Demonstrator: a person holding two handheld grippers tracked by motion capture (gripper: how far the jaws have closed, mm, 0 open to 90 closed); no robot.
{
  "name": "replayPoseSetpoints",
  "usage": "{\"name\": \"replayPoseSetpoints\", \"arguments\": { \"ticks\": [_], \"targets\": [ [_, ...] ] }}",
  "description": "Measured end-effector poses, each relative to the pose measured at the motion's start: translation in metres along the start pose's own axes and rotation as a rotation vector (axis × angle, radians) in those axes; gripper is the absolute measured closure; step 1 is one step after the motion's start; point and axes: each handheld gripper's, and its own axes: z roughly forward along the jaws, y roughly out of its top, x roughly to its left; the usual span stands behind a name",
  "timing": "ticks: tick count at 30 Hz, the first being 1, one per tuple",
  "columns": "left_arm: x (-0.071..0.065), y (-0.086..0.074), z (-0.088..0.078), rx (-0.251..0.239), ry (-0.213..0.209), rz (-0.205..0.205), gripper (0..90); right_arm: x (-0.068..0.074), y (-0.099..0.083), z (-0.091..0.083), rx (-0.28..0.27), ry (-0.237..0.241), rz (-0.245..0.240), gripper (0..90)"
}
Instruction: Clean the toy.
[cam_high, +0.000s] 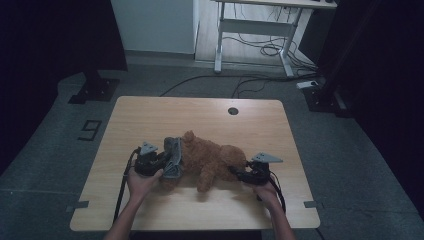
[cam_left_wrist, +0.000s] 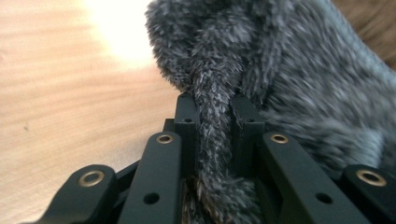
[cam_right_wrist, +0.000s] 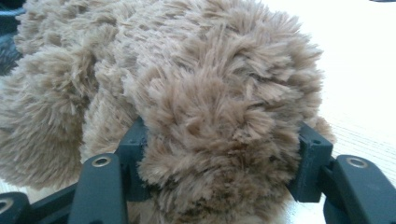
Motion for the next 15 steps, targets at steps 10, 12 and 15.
{"name": "replayPoseSetpoints", "arguments": {
  "ticks": [10,12,15],
  "targets": [
    [0.013,0.030,0.025,0.004,0.018,0.001,76.3,0.001,0.014,0.020,-0.027,-0.096,-0.034,41.1],
    [0.016,0.038,0.020,-0.015,0.013,0.004,76.2,-0.002,0.015,0.023,-0.040,-0.095,-0.031,41.1],
    [0.014,0.048,0.011,-0.057,0.012,0.018,76.1,-0.004,0.014,0.023,-0.046,-0.086,-0.035,41.0]
  ]
}}
